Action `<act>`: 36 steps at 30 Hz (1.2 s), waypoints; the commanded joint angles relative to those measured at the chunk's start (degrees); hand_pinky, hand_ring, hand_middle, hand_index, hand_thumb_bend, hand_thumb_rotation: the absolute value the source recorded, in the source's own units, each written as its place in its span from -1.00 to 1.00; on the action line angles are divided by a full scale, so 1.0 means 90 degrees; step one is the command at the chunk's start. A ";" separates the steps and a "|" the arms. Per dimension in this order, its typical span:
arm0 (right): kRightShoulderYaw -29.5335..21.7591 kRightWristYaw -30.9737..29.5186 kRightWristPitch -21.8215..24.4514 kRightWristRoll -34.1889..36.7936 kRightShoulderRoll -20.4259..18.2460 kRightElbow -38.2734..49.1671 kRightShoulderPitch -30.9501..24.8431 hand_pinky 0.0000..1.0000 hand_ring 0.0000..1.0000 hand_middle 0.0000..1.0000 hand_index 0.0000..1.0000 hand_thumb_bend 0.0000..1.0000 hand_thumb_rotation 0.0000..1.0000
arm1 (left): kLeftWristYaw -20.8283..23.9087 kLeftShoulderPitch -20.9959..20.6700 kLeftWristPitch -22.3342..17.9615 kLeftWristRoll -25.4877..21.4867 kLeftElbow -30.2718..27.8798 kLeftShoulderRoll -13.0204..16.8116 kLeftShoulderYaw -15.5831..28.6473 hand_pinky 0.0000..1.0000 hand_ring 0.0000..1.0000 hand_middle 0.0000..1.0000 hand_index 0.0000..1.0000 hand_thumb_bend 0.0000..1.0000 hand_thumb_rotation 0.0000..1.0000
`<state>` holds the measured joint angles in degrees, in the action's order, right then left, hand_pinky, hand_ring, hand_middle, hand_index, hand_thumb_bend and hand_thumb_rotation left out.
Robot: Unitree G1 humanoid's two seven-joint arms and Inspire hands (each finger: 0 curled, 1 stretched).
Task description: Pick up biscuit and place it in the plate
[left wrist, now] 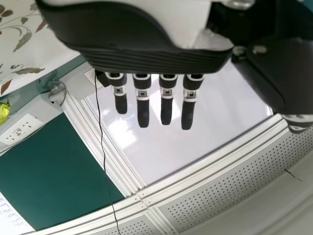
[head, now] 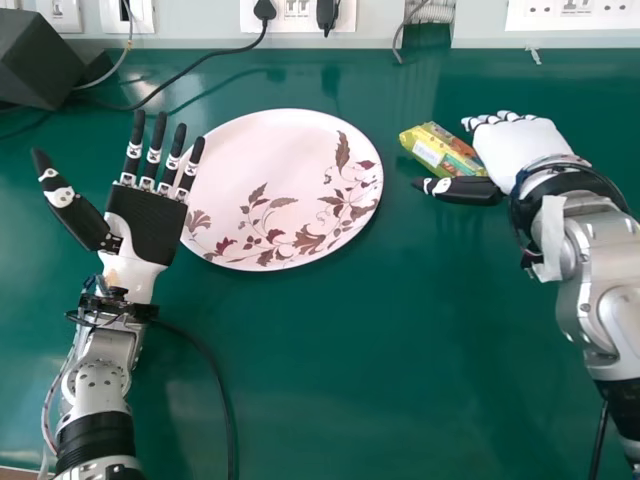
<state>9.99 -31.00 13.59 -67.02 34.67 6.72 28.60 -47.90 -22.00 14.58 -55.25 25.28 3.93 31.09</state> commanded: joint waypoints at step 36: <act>0.0825 0.0306 0.0292 0.0097 -0.0038 -0.1626 0.0793 0.78 0.87 0.94 1.00 0.95 0.43 | 0.0120 0.0461 0.0189 0.0013 0.0289 -0.0151 0.0032 0.99 0.73 0.83 0.73 1.00 0.18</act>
<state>16.50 -28.73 16.26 -66.18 34.54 -7.19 35.23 -46.11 -21.45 15.60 -55.24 24.31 4.00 31.09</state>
